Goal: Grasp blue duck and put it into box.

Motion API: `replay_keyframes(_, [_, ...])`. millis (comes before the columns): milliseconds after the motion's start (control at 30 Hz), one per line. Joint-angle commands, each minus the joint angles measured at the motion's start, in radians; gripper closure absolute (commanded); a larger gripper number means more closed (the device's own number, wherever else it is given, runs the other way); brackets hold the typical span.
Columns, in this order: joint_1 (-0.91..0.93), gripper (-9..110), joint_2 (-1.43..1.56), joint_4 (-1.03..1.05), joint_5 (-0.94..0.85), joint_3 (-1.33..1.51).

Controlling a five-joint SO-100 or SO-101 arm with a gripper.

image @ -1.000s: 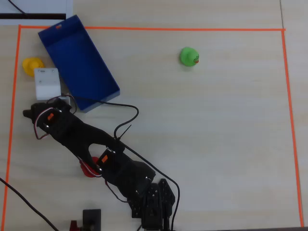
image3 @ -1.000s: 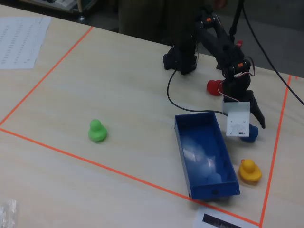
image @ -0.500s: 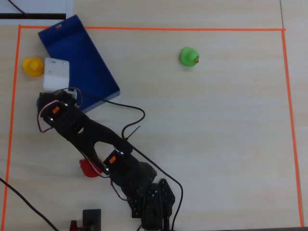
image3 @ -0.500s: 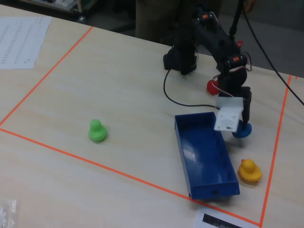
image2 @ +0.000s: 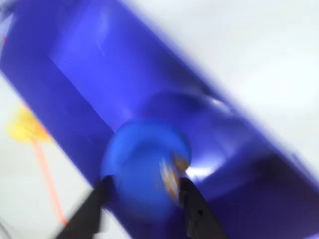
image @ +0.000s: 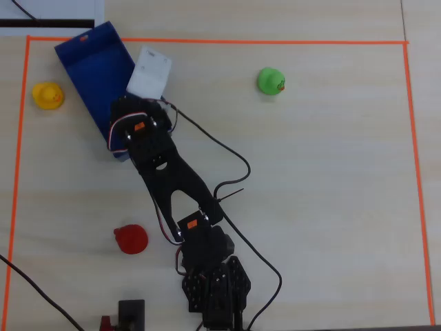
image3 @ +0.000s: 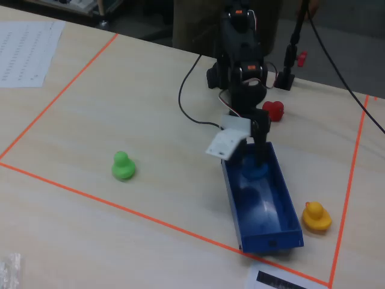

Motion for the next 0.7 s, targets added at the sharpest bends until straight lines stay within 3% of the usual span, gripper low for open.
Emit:
replay_keyframes(0, [-0.029,67,0.064,-0.032,-0.006,0.069])
replay_keyframes(100, [0.014,66,0.156,0.005,-0.002,0.054])
replay_keyframes(233, [0.161,101,0.351,0.023,0.000,0.026])
replay_keyframes(433, [0.425,101,0.699,-0.129,-0.127,0.245])
replay_keyframes(667, [0.466,101,1.164,-0.410,-0.345,1.071])
